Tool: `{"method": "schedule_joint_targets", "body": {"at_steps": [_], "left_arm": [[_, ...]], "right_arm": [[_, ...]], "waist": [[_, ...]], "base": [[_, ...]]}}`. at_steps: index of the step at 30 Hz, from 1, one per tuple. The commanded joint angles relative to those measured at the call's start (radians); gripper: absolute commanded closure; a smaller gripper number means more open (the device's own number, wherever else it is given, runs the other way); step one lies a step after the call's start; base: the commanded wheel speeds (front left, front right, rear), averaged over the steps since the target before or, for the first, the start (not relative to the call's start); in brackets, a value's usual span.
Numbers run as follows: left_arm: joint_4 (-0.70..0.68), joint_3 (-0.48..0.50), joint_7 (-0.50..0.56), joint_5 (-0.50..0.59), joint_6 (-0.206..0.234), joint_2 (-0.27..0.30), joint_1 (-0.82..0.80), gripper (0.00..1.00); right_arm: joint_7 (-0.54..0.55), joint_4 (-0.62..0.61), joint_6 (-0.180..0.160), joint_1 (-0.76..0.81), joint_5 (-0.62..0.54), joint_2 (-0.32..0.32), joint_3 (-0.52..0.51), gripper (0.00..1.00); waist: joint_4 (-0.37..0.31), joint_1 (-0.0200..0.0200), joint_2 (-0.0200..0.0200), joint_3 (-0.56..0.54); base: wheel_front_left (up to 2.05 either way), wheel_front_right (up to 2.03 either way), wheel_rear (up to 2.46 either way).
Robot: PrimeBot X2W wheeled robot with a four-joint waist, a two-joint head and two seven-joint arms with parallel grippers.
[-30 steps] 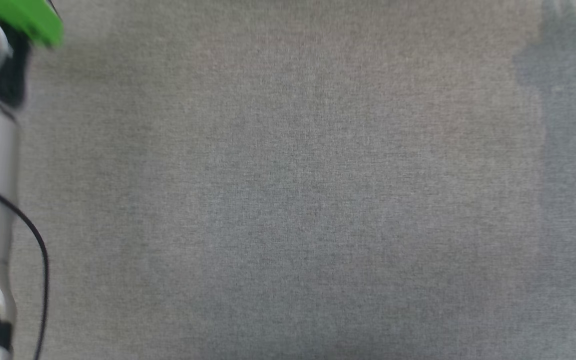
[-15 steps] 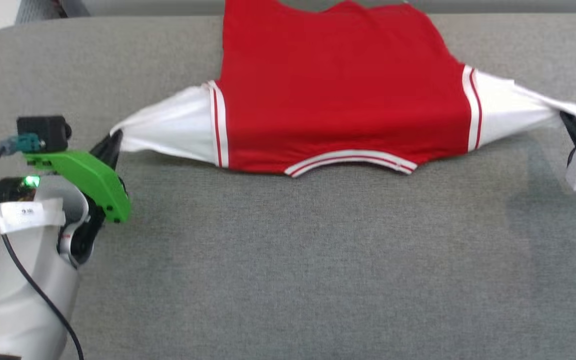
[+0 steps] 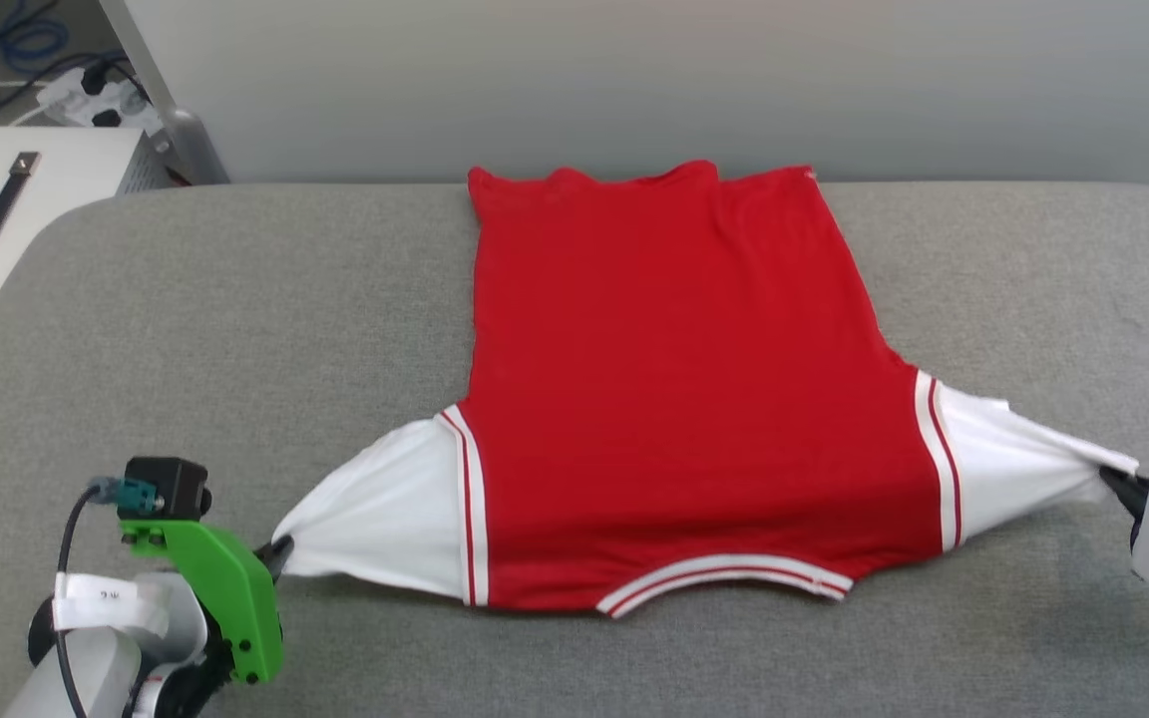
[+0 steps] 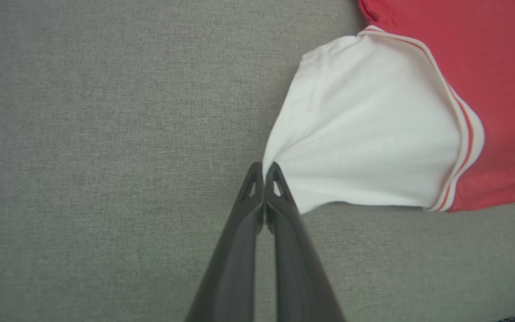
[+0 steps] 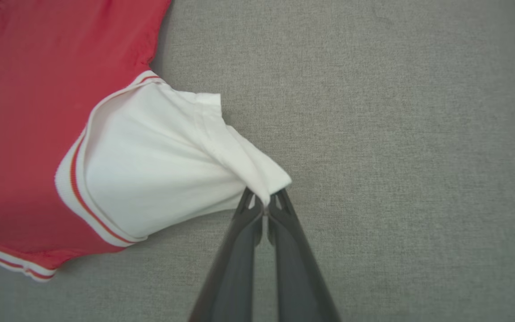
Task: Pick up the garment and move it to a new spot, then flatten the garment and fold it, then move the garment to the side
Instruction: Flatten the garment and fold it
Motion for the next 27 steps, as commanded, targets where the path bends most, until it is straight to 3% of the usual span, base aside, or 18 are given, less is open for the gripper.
{"method": "schedule_joint_targets", "body": {"at_steps": [1,10,18,22,27], "left_arm": [[-0.019,0.009,0.012,-0.012,0.023,0.022,0.042,1.00],[-0.211,0.015,0.111,-0.077,0.094,0.055,0.257,1.00],[-0.355,0.017,0.142,-0.106,0.156,0.054,0.382,1.00],[-0.409,0.036,0.118,-0.143,0.156,0.022,0.386,1.00],[-0.454,0.026,0.123,-0.130,0.160,0.027,0.373,1.00]], "right_arm": [[0.016,-0.015,-0.002,0.040,0.012,-0.014,-0.018,1.00],[0.161,-0.176,-0.002,0.265,0.036,0.001,-0.138,1.00],[0.275,-0.340,-0.002,0.426,-0.003,0.067,-0.256,1.00],[0.309,-0.394,-0.002,0.442,-0.033,0.101,-0.295,1.00],[0.365,-0.459,-0.002,0.420,-0.048,0.122,-0.313,1.00]], "waist": [[0.002,0.0001,-0.0001,-0.059],[-0.007,0.0001,-0.0001,-0.115],[-0.023,0.0001,-0.0001,-0.112],[-0.026,0.0001,-0.0001,-0.086],[-0.018,0.0001,-0.0001,-0.027]], "base": [[0.00,0.00,0.00],[0.00,0.00,0.00],[0.00,0.00,0.00],[0.00,0.00,0.00],[0.00,0.00,0.00]]}}
